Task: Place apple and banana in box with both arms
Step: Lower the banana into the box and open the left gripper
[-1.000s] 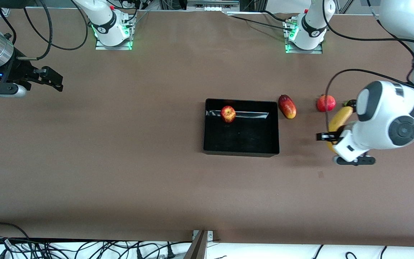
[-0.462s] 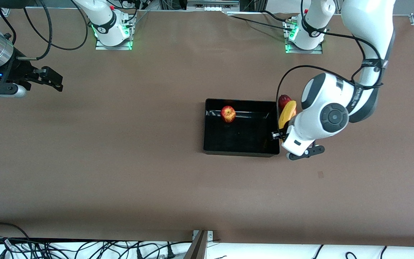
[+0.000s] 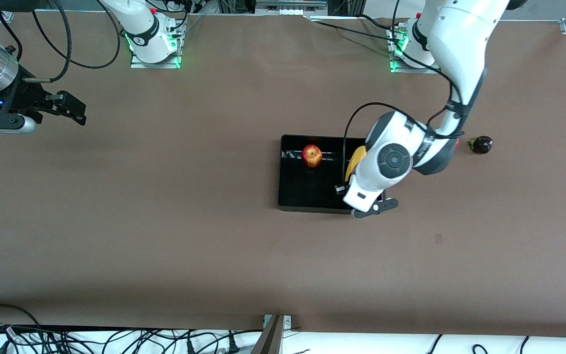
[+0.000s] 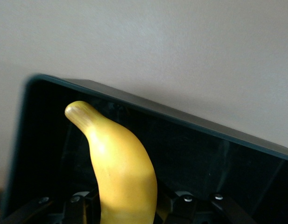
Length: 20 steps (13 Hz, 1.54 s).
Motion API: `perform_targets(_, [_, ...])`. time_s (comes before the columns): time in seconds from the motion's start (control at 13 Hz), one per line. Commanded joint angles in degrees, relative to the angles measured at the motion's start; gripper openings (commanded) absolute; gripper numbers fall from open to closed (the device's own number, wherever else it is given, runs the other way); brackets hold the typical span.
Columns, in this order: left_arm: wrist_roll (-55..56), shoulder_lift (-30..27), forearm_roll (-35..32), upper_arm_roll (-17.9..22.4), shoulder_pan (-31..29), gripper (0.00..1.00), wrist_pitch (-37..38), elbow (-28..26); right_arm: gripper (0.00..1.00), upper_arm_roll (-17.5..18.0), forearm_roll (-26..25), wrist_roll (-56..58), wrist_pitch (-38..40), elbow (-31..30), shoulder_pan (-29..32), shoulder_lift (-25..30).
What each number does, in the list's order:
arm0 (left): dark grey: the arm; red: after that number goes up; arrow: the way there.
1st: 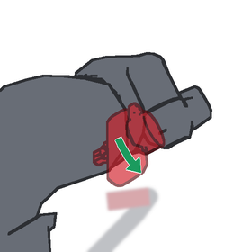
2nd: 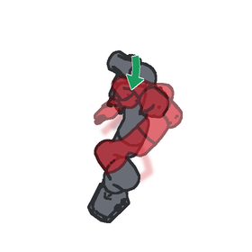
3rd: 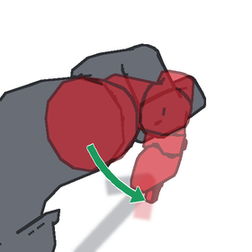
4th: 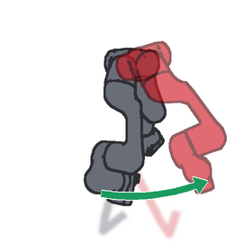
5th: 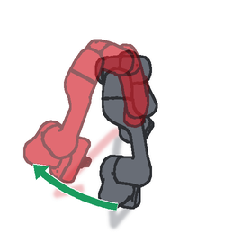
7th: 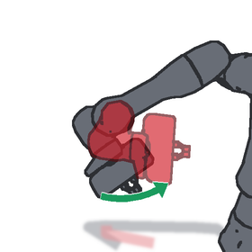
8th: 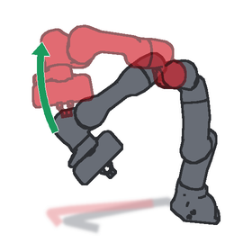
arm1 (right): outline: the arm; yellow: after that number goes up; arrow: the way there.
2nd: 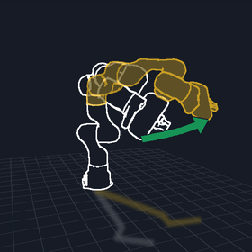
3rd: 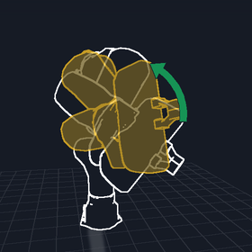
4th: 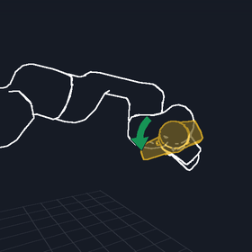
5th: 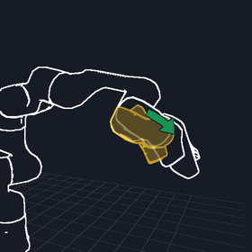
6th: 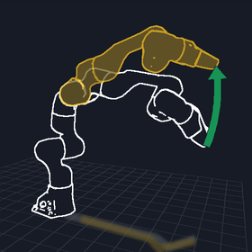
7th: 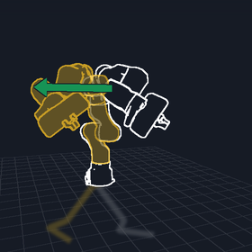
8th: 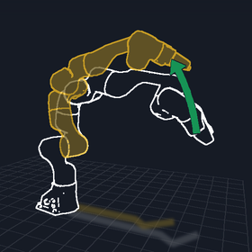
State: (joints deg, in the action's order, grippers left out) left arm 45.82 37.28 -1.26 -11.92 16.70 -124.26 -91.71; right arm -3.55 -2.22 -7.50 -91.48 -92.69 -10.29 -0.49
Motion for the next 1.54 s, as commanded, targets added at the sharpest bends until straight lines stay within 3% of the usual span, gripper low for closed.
perform_targets(0.0, [4.5, 1.9, -4.7, -0.2, 0.7, 0.0, -4.6, -1.4, 1.0, 0.3, 1.2, 0.8, 0.3, 0.8, 0.7, -0.3])
perform_targets(0.46, [10.4, 4.6, -12.8, -0.5, 0.9, 0.0, -13.7, -7.7, 1.0, 0.3, 1.2, 0.8, 0.4, 0.8, 0.7, -0.3])
perform_targets(0.54, [10.4, 4.8, -13.1, -0.5, 0.9, 0.1, -13.8, -8.2, 1.0, 0.3, 1.2, 0.8, 0.4, 0.8, 0.7, -0.3])
perform_targets(0.62, [10.4, 5.2, -13.4, -0.5, 0.9, 0.72, -13.8, -8.2, 1.0, 0.3, 1.2, 0.8, 0.4, 0.8, 0.7, -0.3])
perform_targets(0.69, [10.4, 5.1, -13.7, -0.6, 0.9, 1.0, -13.6, -8.2, 1.0, 0.3, 1.2, 0.8, 0.4, 0.8, 0.7, -0.3])
perform_targets(0.85, [10.6, 4.0, -13.6, -0.6, 0.7, 1.0, -11.1, -8.1, 1.0, 0.3, 1.2, 0.8, 0.4, 0.8, 0.7, -0.3])
perform_targets(1.15, [9.4, -6.2, -9.8, -1.7, -1.0, 1.0, 4.8, -6.7, 1.0, 0.3, 1.2, 0.8, 0.4, 0.8, 0.7, -0.3])
perform_targets(1.46, [-5.2, -16.0, -3.9, -1.0, -5.7, 1.0, 18.6, -5.5, 1.0, 0.3, 1.2, 0.8, 0.3, 0.8, 0.7, -0.3])
